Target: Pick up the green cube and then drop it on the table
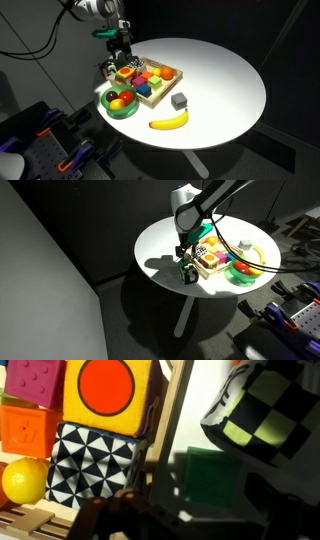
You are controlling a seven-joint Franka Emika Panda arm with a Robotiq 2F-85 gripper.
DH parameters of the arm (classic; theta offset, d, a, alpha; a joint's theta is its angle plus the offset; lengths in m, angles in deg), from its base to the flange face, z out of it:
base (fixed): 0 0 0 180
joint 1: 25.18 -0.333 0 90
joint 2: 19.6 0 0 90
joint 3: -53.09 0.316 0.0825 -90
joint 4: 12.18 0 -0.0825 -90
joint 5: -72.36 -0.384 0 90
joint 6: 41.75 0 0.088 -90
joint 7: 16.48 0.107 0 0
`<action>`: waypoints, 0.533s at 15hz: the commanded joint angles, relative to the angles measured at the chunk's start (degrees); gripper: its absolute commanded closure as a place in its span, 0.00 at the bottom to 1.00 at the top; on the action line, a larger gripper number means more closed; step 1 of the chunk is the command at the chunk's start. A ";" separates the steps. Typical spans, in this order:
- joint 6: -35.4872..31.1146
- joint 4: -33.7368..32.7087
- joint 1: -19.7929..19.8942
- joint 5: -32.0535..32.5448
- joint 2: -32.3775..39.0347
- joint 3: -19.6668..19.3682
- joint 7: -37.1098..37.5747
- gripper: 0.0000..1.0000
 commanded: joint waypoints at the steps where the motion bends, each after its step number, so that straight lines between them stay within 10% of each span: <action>1: 1.10 0.37 0.57 -0.94 -1.61 0.45 -1.63 0.00; 8: -0.90 3.93 1.41 -1.92 -5.59 1.40 -2.74 0.00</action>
